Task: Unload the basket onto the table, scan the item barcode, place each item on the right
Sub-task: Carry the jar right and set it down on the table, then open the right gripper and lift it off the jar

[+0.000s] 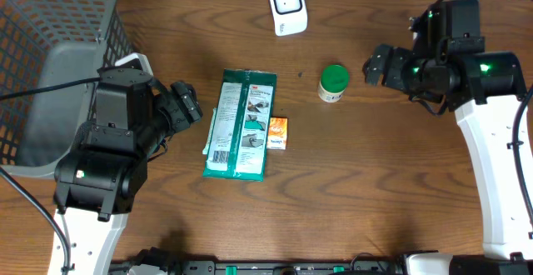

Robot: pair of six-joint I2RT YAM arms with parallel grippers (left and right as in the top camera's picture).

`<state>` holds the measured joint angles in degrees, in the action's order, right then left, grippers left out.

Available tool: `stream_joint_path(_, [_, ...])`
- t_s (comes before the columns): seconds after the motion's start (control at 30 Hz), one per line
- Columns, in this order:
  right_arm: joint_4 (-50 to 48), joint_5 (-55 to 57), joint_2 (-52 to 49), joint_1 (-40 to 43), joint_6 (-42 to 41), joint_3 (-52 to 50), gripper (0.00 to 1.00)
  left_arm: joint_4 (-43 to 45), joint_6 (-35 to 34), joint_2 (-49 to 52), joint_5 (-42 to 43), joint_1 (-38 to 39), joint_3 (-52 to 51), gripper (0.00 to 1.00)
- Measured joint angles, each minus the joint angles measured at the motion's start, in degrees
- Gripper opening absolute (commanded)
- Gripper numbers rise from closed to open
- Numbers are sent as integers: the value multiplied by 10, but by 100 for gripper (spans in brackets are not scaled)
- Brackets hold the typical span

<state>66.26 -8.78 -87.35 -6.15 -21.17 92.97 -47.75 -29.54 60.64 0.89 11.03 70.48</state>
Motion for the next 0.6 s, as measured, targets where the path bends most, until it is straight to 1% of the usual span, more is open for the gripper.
stream_joint_path(0.07, [3,-8,-1,0,7,0,98,0,0,0,0,0,0,86])
stream_joint_path(0.1, [5,-11,-1,-1,10,0,94,0,0,0,0,0,0,86])
stream_joint_path(0.17, [12,-19,-2,-4,13,0,90,0,0,0,0,0,0,86])
stream_joint_path(0.27, [34,-28,-5,-13,9,0,89,0,0,0,0,0,0,86])
stream_joint_path(0.37, [73,-34,-22,-18,7,5,91,0,0,0,0,0,0,86])
stream_joint_path(0.5, [145,-32,-81,-19,7,61,96,0,0,0,0,0,0,86])
stream_joint_path(0.6, [158,-25,-125,-20,8,98,99,0,0,0,0,0,0,86])
